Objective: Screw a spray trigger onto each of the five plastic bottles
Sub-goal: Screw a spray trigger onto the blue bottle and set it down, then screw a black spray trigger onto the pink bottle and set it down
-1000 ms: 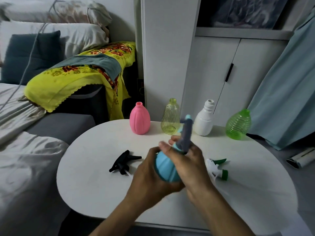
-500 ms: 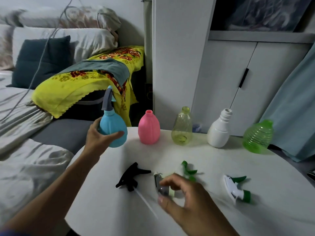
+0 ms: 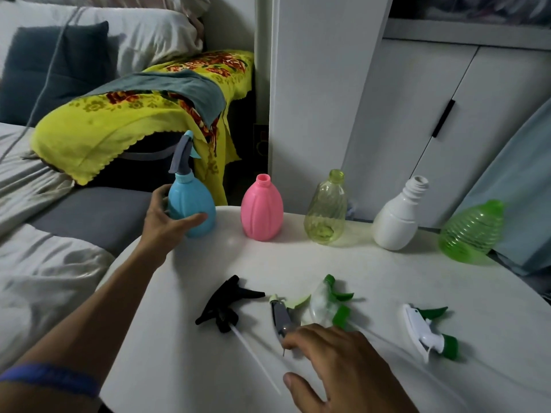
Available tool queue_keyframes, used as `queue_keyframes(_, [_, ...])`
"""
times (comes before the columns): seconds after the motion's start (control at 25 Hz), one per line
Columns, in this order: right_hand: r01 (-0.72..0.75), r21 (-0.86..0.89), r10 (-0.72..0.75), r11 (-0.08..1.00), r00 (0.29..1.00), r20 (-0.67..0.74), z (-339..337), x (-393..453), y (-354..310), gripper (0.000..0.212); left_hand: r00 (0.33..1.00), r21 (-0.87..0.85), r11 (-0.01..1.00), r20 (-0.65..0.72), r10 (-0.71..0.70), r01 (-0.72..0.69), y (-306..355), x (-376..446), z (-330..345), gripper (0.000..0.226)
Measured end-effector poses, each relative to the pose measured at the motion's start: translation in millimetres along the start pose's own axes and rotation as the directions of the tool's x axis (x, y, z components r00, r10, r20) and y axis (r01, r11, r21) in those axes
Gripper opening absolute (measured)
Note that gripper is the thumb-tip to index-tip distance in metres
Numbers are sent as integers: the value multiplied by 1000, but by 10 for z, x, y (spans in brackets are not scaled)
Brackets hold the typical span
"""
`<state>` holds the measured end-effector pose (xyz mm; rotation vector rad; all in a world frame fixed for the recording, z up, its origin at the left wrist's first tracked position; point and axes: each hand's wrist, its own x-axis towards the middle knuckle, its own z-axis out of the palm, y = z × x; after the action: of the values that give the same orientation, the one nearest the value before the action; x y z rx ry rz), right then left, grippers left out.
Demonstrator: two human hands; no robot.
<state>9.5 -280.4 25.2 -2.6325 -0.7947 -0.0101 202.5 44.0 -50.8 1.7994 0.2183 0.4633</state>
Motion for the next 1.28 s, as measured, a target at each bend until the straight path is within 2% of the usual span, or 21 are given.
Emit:
queue_keyframes(0.24, [-59,28,57,998,997,53,36,-54,79,42,995,15,996,59,-86,85,0,-186,-41,96])
queue_keyframes(0.32, [-64,34,63,997,998,29,29,-50,86,40,980,52,979,41,-197,195,33,-249,-103,102])
queue_keyframes(0.4, [-67,57,66,996,998,20,-8,-81,53,38,932,131,924,-7,-362,360,125,-380,-169,106])
queue_keyframes(0.48, [-68,73,67,995,998,7,-45,-111,6,34,901,218,877,-20,-434,428,305,-586,-239,92])
queue_keyframes(0.56, [-84,73,85,994,996,-17,-107,-131,-6,30,907,353,854,30,-420,383,600,-822,-267,67])
queue_keyframes(0.68, [-126,57,128,990,991,-36,-197,-160,20,28,938,619,780,209,-277,92,1030,-1269,-107,40])
queue_keyframes(0.76, [-149,57,151,987,988,-40,-256,-188,44,28,930,754,633,337,-149,-172,1143,-1634,120,40])
queue_keyframes(0.84, [-160,63,163,985,986,-44,-303,-211,67,29,903,781,548,417,-104,-298,1114,-1885,345,48])
queue_keyframes(1.0, [-190,73,195,979,979,-63,-339,-254,123,28,884,864,466,359,-300,-192,984,-1820,457,62])
queue_keyframes(1.12, [-209,86,214,974,975,-51,-353,-309,154,26,881,873,451,350,-317,-184,936,-1756,461,45])
queue_keyframes(1.2, [-227,71,231,971,972,-44,-363,-332,161,25,888,860,487,334,-316,-151,894,-1703,466,42])
queue_keyframes(1.28, [-256,150,267,955,962,-54,-378,-324,189,21,890,794,606,303,-341,-38,937,-1596,417,44])
